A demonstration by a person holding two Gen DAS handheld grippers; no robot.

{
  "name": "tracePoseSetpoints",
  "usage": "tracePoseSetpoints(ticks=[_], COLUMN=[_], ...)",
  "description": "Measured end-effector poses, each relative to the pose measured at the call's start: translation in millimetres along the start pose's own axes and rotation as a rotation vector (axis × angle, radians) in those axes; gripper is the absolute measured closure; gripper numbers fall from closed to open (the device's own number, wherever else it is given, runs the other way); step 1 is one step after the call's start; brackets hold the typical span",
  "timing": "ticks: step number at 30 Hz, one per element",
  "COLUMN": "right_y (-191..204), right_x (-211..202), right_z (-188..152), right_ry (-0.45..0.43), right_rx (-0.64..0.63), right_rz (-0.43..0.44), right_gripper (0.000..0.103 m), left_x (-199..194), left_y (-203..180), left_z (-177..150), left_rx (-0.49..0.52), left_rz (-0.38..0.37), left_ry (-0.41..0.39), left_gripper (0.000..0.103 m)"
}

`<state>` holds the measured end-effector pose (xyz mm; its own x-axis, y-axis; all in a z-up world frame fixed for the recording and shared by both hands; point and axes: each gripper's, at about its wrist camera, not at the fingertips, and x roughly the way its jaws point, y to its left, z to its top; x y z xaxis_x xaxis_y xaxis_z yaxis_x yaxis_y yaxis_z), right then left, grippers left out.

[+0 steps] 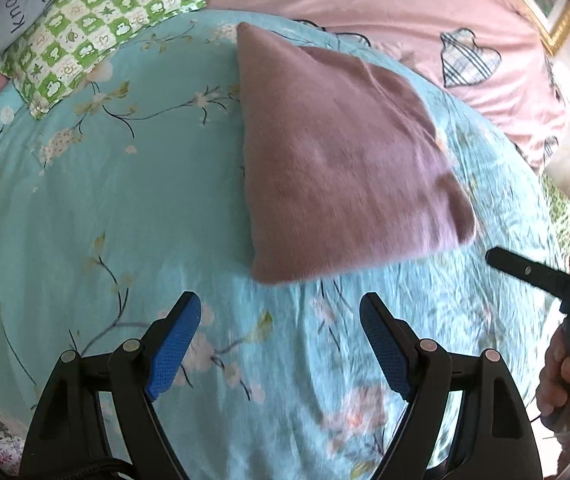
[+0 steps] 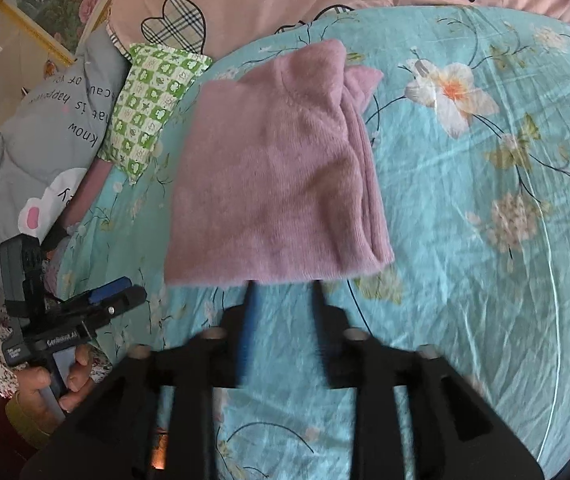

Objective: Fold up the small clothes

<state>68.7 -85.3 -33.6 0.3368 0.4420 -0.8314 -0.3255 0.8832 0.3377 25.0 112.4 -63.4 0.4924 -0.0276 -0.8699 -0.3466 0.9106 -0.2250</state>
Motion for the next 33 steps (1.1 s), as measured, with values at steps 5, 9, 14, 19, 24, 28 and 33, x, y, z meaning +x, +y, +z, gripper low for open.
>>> tracePoseSetpoints(ticks=[5,9,14,19,24,28,33], right_y=[0.6,2.0,13.2,4.5,-14.5,-39.6,-40.8], right_x=[-8.1,-10.2,-15.7,0.4,29.2,48.5,52.5], right_z=[-15.7,-16.8,-16.3,2.8,19.7,22.3,21.4], right_ry=[-0.021,-0.040,-0.076,-0.107,-0.062,-0.018,-0.006], right_rx=[-0.004,0.001,-0.055,-0.058,-0.014,0.059,0.038], right_rz=[-0.015,-0.025,-0.029,-0.027,-0.035,-0.059,-0.067], right_gripper=[0.061,0.061,0.060,0.060,0.062,0.070,0.070], left_x=[-2.1,-12.2,-20.1,-9.8,20.7,62.6,67.6], left_y=[0.9,2.4,-3.0,-8.4,-8.2,5.4,7.1], left_z=[-7.1,-1.5,9.2,27.2,37.5,38.7,38.1], left_rx=[0.021,0.013,0.051,0.034,0.002,-0.020,-0.001], left_rz=[0.001,-0.008,-0.029,-0.092,-0.203,-0.166,-0.120], left_ry=[0.001,-0.043,-0.098,-0.156,-0.102,0.001,0.018], left_gripper=[0.021,0.021,0.021,0.024,0.032,0.041,0.041])
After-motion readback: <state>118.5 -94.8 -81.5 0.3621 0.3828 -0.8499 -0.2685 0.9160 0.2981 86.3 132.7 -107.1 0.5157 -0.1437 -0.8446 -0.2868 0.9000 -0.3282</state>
